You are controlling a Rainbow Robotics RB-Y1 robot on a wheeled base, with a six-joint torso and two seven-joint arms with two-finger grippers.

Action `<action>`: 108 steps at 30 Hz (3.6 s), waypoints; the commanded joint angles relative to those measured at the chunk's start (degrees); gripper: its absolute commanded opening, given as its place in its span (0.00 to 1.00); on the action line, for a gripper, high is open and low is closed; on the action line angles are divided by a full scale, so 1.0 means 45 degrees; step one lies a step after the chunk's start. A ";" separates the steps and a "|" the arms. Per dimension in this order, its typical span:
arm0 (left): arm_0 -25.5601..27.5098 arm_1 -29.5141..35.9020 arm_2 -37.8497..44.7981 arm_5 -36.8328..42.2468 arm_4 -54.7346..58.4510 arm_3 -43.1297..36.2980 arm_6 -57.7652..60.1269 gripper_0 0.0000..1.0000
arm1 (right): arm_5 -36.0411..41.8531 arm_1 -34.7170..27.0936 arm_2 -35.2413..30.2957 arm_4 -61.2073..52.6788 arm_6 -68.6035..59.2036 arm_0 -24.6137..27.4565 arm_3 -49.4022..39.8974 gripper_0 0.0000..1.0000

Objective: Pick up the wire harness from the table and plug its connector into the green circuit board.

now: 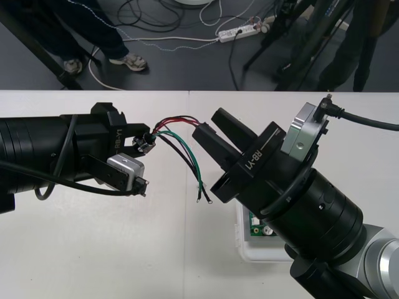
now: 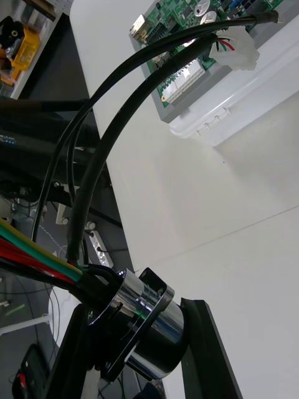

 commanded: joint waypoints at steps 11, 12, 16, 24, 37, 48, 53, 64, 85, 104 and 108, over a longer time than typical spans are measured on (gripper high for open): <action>0.0222 0.0304 -0.0258 0.0437 -0.0046 -0.0425 -0.0673 0.00 | 0.0107 -0.0259 0.0245 0.0108 -0.0292 0.0242 -0.0203 0.00; 0.0242 0.0284 -0.0258 0.0437 -0.0046 -0.0425 -0.0673 0.00 | 0.0088 -0.0259 0.0245 0.0108 -0.0292 0.0242 -0.0203 0.00; 0.0222 0.0304 -0.0258 0.0437 -0.0046 -0.0425 -0.0673 0.00 | 0.0088 -0.0259 0.0226 0.0108 -0.0292 0.0242 -0.0203 0.00; 0.0222 0.0284 -0.0258 0.0535 -0.0046 -0.0444 -0.0634 1.00 | 0.0107 -0.0259 0.0226 0.0108 -0.0292 0.0242 -0.0203 0.00; 0.0222 0.0284 -0.0258 0.0555 -0.0007 -0.0425 -0.0575 1.00 | 0.0107 -0.0317 0.0167 0.0186 -0.0273 0.0223 -0.0203 0.00; 0.0222 0.0304 -0.0258 0.0555 0.0032 -0.0425 -0.0575 1.00 | -0.0303 -0.0552 -0.0321 0.0147 -0.0409 -0.0012 -0.0203 0.00; 0.0222 0.0304 -0.0219 0.0555 0.0032 -0.0444 -0.0556 1.00 | -0.0557 -0.0767 -0.0516 -0.0244 -0.0487 -0.0188 -0.0203 0.00; 0.0242 0.0304 0.0309 0.0555 0.0520 -0.0444 -0.0224 1.00 | -0.4053 -0.0981 -0.2841 -0.0830 -0.1972 -0.0793 -0.0203 0.00; 0.0222 0.1514 0.1442 0.1219 0.3645 -0.0444 0.3096 1.00 | -0.9893 -0.0903 -0.6298 -0.1279 -0.4902 -0.2883 0.0109 0.00; 0.0144 0.2647 0.1500 0.2137 0.6067 -0.0444 0.8116 1.00 | -1.2276 -0.0630 -0.6512 -0.2216 -0.3984 -0.5149 0.2316 0.00; 0.0066 0.2628 0.1500 0.2234 0.6516 -0.0425 0.9288 1.00 | -1.2783 -0.0474 -0.6552 -0.2314 -0.3671 -0.5500 0.2863 0.00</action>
